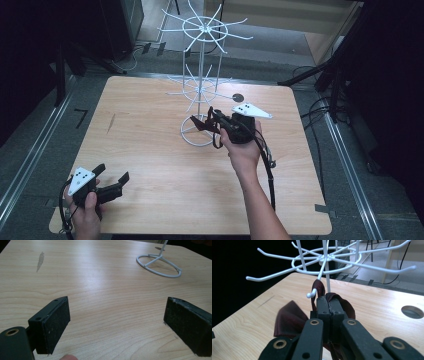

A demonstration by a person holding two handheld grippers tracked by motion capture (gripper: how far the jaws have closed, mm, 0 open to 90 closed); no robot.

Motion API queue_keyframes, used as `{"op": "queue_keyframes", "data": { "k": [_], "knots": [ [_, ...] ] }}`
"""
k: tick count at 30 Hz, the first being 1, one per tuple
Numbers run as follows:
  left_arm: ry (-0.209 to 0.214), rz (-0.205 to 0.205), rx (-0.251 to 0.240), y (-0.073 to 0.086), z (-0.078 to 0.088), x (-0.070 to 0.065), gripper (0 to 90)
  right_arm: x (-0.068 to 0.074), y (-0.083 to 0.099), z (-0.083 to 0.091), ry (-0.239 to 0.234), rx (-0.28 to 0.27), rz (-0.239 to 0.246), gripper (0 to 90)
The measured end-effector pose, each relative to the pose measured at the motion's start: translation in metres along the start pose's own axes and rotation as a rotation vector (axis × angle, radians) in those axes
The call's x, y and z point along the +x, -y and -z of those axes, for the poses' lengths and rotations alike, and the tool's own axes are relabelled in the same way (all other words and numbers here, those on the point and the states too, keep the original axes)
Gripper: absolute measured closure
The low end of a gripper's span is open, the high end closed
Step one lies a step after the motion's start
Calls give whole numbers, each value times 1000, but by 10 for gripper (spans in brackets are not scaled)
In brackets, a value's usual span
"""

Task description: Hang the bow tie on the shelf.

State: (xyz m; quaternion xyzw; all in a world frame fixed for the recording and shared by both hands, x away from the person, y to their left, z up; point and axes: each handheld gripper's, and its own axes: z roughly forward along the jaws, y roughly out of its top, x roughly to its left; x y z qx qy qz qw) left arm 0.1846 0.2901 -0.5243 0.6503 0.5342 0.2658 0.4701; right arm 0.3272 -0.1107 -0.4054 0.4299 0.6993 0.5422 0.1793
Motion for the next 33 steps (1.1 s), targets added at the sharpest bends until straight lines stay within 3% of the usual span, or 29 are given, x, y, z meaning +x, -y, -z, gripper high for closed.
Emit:
{"op": "queue_keyframes", "data": {
  "k": [21, 24, 30, 33],
  "knots": [
    [1, 3, 1, 0, 0, 0, 73, 0, 25, -23, 14, 77, -4, 898],
    [1, 3, 1, 0, 0, 0, 73, -1, 25, -21, 13, 72, -7, 870],
    [1, 4, 1, 0, 0, 0, 73, 3, 24, -15, -17, 49, 4, 696],
    [1, 4, 1, 0, 0, 0, 73, 3, 24, -13, -15, 45, 11, 664]
  ]
}}
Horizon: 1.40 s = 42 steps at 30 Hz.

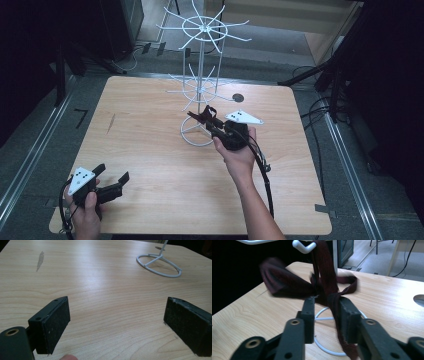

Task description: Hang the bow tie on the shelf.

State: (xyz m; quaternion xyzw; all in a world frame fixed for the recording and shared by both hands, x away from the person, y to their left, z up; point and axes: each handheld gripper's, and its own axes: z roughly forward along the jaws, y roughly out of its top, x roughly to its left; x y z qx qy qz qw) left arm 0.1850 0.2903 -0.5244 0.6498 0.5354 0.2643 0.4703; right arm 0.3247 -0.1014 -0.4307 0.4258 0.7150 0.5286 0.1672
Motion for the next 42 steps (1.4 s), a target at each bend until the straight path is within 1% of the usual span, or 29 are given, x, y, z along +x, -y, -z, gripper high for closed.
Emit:
{"op": "queue_keyframes", "data": {
  "k": [2, 3, 4, 8, 9, 10, 13, 15, 16, 17, 18, 19, 22, 25, 29, 36, 39, 40, 42],
  "knots": [
    [0, -1, 0, 0, 0, 0, 73, 1, 0, 4, 9, -12, 4, 619],
    [0, -1, 0, 0, 0, 0, 73, 1, 0, 4, 9, -12, 4, 619],
    [0, -1, 1, 0, 0, 0, 73, 0, -1, 7, 13, -15, 4, 590],
    [0, -2, 1, 0, 0, 0, 73, 0, -1, 10, 20, -21, 12, 564],
    [-1, 0, 0, 0, 0, 0, 73, 0, -1, 12, 22, -25, 17, 536],
    [-1, 0, 0, 0, 0, 0, 73, 0, -1, 12, 22, -25, 17, 536],
    [-1, -2, 0, 0, 0, 0, 73, 0, -1, 17, 25, -33, 27, 473],
    [-1, -2, -1, 0, 0, 0, 73, 0, 0, 19, 36, -38, 28, 420],
    [-1, -2, -1, 0, 0, 0, 73, 0, 0, 19, 36, -38, 28, 420],
    [-2, -2, 0, 0, 0, 0, 73, 0, 0, 21, 44, -43, 30, 361],
    [-2, -2, 0, 0, 0, 0, 73, 0, 0, 21, 44, -43, 30, 361],
    [-3, -2, -2, 0, 0, 0, 73, -1, 0, 24, 52, -48, 30, 294],
    [-4, -2, -2, 0, 0, 0, 73, -2, 1, 27, 61, -50, 30, 237],
    [-5, -3, -2, 0, 0, -1, 73, -3, 1, 31, 65, -52, 36, 211],
    [-5, -4, -2, 0, 0, -1, 73, -4, 3, 35, 66, -49, 41, 202],
    [-6, -4, -3, 0, 0, -1, 73, -7, 7, 43, 73, -54, 40, 194],
    [-7, -4, -3, 0, 0, -1, 73, -9, 9, 48, 78, -57, 36, 190],
    [-6, -7, -2, 0, 0, -1, 73, -12, 11, 52, 82, -61, 32, 187],
    [-6, -7, -2, 0, 0, -1, 73, -13, 11, 54, 84, -60, 32, 184]
  ]
}}
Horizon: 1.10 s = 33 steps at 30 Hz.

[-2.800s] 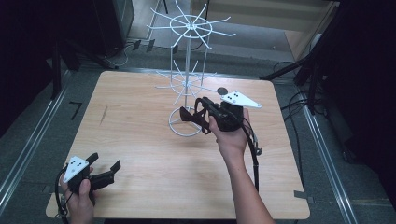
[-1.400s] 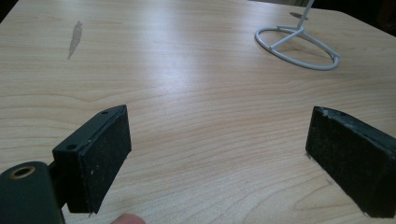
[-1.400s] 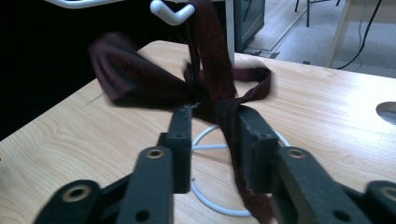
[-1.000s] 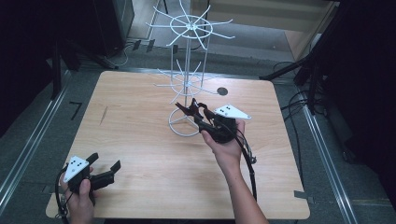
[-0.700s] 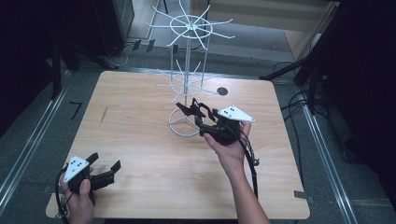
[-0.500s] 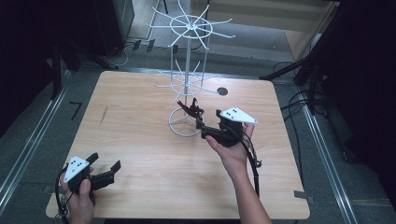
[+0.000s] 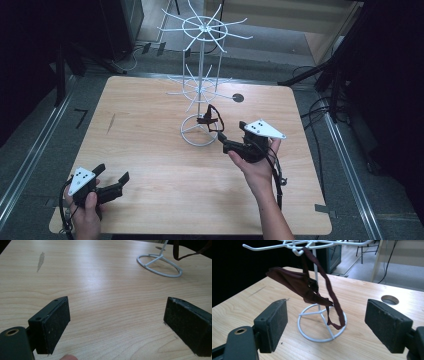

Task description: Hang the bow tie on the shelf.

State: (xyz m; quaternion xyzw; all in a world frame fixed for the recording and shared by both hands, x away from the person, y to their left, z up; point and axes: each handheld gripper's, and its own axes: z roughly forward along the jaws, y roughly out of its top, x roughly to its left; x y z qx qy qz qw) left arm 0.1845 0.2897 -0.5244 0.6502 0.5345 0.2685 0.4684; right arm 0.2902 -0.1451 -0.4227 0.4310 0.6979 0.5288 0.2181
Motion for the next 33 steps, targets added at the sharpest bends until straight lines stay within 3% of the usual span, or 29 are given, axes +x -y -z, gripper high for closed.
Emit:
{"op": "queue_keyframes", "data": {
  "k": [33],
  "knots": [
    [-2, -3, 0, 0, 0, -1, 73, -45, 42, 52, 87, 4, -73, 169]
  ]
}}
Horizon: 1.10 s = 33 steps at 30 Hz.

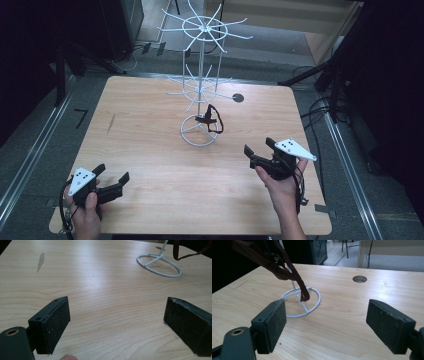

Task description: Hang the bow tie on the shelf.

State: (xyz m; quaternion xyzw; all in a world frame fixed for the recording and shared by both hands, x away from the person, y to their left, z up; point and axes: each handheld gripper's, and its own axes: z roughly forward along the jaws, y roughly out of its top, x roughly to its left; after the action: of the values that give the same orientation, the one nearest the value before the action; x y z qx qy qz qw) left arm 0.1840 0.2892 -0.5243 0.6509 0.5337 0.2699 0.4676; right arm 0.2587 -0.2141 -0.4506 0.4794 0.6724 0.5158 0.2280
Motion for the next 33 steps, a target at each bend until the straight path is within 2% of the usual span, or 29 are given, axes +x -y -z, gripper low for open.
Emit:
{"op": "queue_keyframes", "data": {
  "k": [10, 33],
  "knots": [
    [-1, 0, -2, 0, 0, 0, 73, -15, 14, 10, 28, 5, -23, 169],
    [-3, -2, -2, 0, 1, 0, 73, -38, 43, 23, 80, 30, -58, 169]
  ]
}}
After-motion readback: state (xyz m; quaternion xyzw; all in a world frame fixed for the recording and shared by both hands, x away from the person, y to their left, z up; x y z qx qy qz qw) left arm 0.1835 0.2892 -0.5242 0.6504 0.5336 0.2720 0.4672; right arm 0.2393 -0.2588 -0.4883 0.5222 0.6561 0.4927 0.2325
